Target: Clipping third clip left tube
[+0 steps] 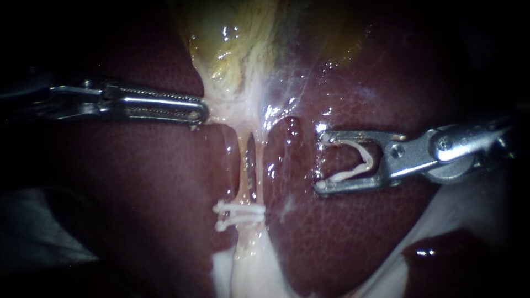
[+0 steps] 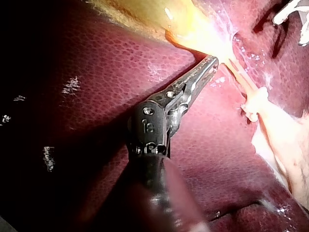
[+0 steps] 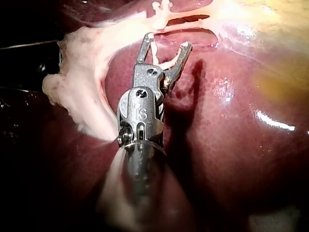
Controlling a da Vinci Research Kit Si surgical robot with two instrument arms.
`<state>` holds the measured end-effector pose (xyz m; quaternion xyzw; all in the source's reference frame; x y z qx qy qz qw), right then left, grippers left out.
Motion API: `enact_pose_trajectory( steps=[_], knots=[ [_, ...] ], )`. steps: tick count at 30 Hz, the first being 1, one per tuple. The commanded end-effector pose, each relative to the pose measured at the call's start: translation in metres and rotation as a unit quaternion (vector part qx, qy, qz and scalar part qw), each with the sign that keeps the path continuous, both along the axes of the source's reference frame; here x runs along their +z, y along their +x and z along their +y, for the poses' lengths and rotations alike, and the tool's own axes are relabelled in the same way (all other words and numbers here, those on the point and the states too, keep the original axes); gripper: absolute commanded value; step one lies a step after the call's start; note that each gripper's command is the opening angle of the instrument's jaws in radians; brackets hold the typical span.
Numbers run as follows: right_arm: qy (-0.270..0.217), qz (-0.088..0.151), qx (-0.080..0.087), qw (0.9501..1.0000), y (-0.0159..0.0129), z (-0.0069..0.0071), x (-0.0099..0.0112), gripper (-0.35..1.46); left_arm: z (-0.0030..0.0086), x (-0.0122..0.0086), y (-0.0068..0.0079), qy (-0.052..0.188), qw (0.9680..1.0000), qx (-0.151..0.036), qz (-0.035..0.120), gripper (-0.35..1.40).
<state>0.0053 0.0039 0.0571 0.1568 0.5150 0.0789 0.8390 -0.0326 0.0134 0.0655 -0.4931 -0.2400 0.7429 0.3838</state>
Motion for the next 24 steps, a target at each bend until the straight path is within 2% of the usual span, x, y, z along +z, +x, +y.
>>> enact_pose_trajectory(
  steps=[1, 5, 12, 18, 24],
  knots=[
    [0.000, 0.000, 0.000, 1.0000, 0.0000, 0.0000, 0.0000, 0.50, 0.0000, -0.0001, 0.0001, 0.001, 1.0000, 0.001, -0.001, -0.35],
    [0.001, 0.001, -0.001, 1.0000, 0.0000, -0.0001, -0.0001, 0.50, 0.0004, -0.0020, 0.0012, 0.006, 1.0000, 0.004, -0.002, -0.35],
    [0.003, 0.004, -0.005, 1.0000, 0.0000, -0.0001, -0.0001, 0.50, 0.0012, -0.0057, 0.0030, 0.003, 0.9999, -0.008, -0.013, -0.35],
    [0.007, 0.012, -0.009, 0.9999, 0.0006, -0.0004, -0.0004, 0.50, 0.0014, -0.0060, 0.0034, 0.000, 0.9999, -0.009, -0.014, -0.35],
    [0.023, 0.033, -0.010, 0.9991, 0.0027, -0.0009, -0.0001, 0.50, 0.0014, -0.0060, 0.0033, 0.000, 0.9999, -0.009, -0.014, -0.35]
  ],
)
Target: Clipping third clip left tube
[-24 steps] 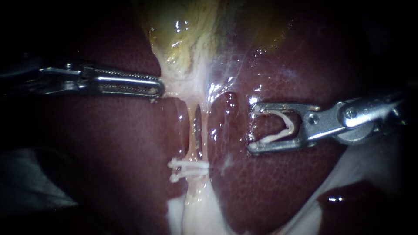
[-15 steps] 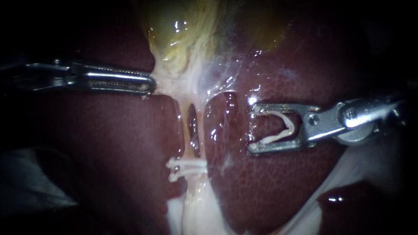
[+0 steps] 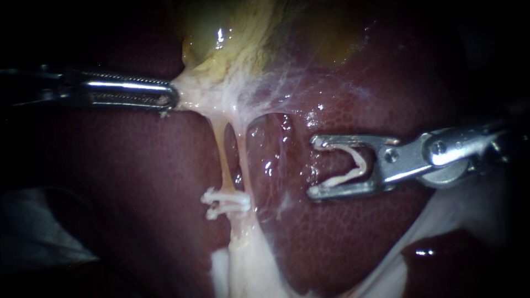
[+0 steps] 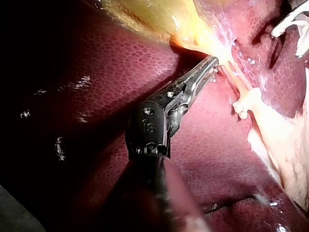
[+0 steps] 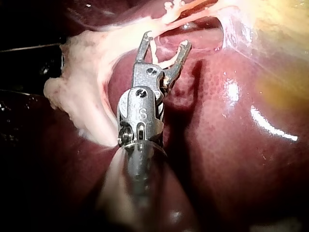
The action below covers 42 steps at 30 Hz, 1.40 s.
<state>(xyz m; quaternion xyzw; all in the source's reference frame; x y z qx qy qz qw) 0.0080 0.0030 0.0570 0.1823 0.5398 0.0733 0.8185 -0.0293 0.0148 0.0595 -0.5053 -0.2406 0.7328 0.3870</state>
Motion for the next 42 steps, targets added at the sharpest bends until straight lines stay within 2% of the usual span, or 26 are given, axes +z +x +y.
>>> enact_pose_trajectory(
  steps=[1, 8, 18, 33, 37, 42],
  knots=[
    [0.009, 0.001, 0.002, 1.0000, 0.0006, -0.0003, 0.0002, 0.50, 0.0000, 0.0000, 0.0000, 0.000, 1.0000, 0.000, 0.000, -0.35],
    [0.039, 0.012, 0.007, 0.9991, 0.0042, -0.0012, 0.0017, 0.50, -0.0001, -0.0001, -0.0001, 0.000, 1.0000, -0.001, 0.000, -0.35],
    [0.085, 0.032, 0.016, 0.9958, 0.0080, -0.0008, 0.0042, 0.50, -0.0003, -0.0005, -0.0001, -0.003, 1.0000, -0.001, 0.000, -0.35],
    [0.133, 0.043, 0.016, 0.9900, 0.0098, -0.0006, 0.0100, 0.50, -0.0003, -0.0005, -0.0001, -0.003, 1.0000, -0.001, 0.000, -0.35],
    [0.149, 0.052, 0.015, 0.9873, 0.0100, -0.0005, 0.0111, 0.50, -0.0003, -0.0005, -0.0001, -0.003, 1.0000, -0.001, 0.000, -0.35],
    [0.167, 0.065, 0.006, 0.9838, 0.0104, -0.0004, 0.0116, 0.50, -0.0003, -0.0005, -0.0001, -0.003, 1.0000, -0.001, 0.000, -0.35]
  ],
)
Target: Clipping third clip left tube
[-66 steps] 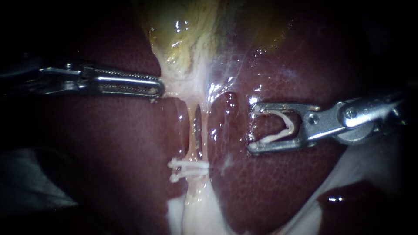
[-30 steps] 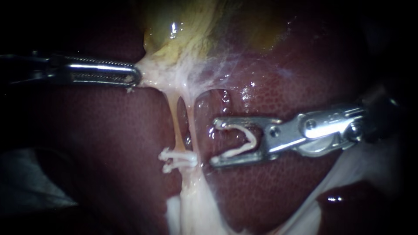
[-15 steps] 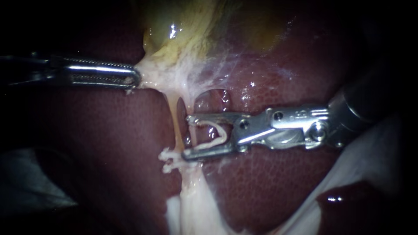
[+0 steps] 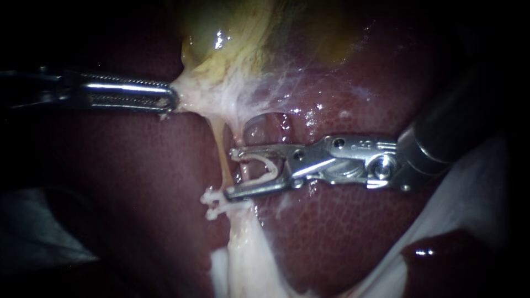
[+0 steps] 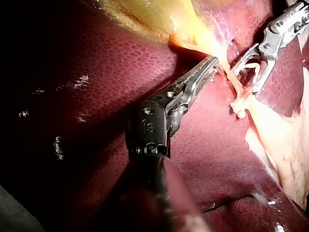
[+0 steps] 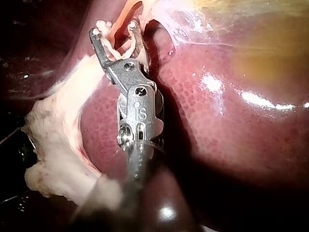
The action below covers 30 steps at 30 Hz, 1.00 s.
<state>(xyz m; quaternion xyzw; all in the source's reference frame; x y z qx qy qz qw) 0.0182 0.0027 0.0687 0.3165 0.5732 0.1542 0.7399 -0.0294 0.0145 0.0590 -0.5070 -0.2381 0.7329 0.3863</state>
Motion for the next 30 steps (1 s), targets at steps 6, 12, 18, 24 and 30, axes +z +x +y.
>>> enact_pose_trajectory(
  steps=[6, 12, 18, 24, 30],
  knots=[
    [0.015, 0.018, -0.001, 0.9997, 0.0005, 0.0001, 0.0001, 0.50, 0.0000, 0.0000, 0.0000, 0.000, 1.0000, 0.000, 0.000, -0.35],
    [0.039, 0.044, 0.001, 0.9983, 0.0013, 0.0002, 0.0001, 0.50, 0.0000, 0.0000, -0.0001, 0.000, 1.0000, 0.000, 0.000, -0.35],
    [0.055, 0.065, 0.004, 0.9964, 0.0024, 0.0004, 0.0002, 0.50, 0.0000, 0.0000, -0.0001, 0.000, 1.0000, 0.000, 0.000, -0.35],
    [0.059, 0.078, 0.014, 0.9951, 0.0035, 0.0007, 0.0004, 0.50, 0.0000, 0.0001, -0.0002, 0.000, 1.0000, -0.001, 0.000, -0.35],
    [0.062, 0.090, 0.013, 0.9939, 0.0044, 0.0011, -0.0001, 0.50, 0.0001, 0.0003, -0.0004, 0.000, 1.0000, -0.001, 0.000, -0.35]
  ],
)
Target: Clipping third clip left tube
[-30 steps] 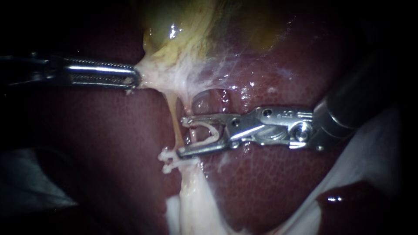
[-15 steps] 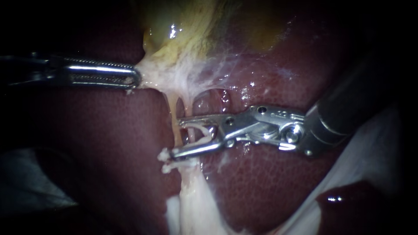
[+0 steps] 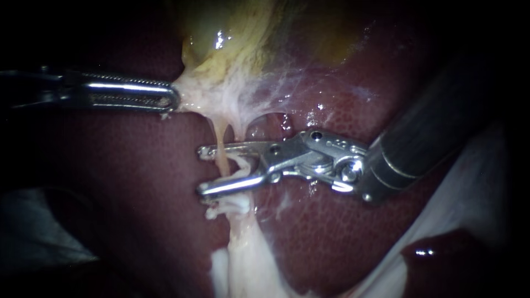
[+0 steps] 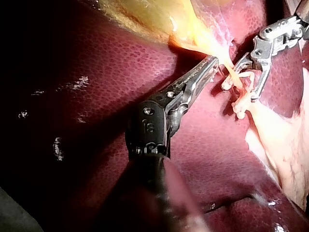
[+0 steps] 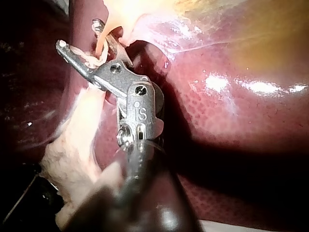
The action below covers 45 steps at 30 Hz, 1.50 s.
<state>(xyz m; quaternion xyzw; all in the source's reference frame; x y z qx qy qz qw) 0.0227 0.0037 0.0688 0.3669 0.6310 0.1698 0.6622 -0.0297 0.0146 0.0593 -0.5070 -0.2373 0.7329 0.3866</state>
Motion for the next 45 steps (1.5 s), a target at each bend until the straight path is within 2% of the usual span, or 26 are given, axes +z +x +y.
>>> enact_pose_trajectory(
  steps=[1, 10, 14, 24, 27, 34, 45],
  knots=[
    [0.000, 0.003, -0.003, 1.0000, 0.0000, 0.0001, -0.0003, 0.50, 0.0000, 0.0001, 0.0000, 0.000, 1.0000, 0.000, 0.000, -0.35],
    [0.004, 0.011, -0.011, 0.9999, 0.0004, -0.0003, -0.0032, 0.46, 0.0000, 0.0001, -0.0001, 0.000, 1.0000, 0.000, 0.000, -0.35],
    [0.005, 0.012, -0.012, 0.9999, 0.0004, -0.0003, -0.0038, 0.39, 0.0000, 0.0001, -0.0001, 0.000, 1.0000, 0.000, 0.000, -0.35],
    [0.008, 0.009, -0.010, 0.9999, -0.0002, -0.0002, -0.0038, -0.09, 0.0000, 0.0001, -0.0001, 0.000, 1.0000, 0.000, 0.000, -0.35],
    [0.013, 0.007, -0.011, 0.9998, -0.0005, -0.0002, -0.0038, -0.34, 0.0000, 0.0001, -0.0001, 0.000, 1.0000, 0.000, 0.000, -0.35],
    [0.035, -0.002, -0.012, 0.9993, -0.0008, -0.0003, -0.0038, -0.35, 0.0000, 0.0001, -0.0001, 0.000, 1.0000, 0.000, 0.000, -0.35],
    [0.038, -0.003, -0.011, 0.9992, -0.0011, -0.0001, -0.0031, -0.34, 0.0000, 0.0002, -0.0001, 0.000, 1.0000, 0.000, 0.000, -0.35]
  ],
)
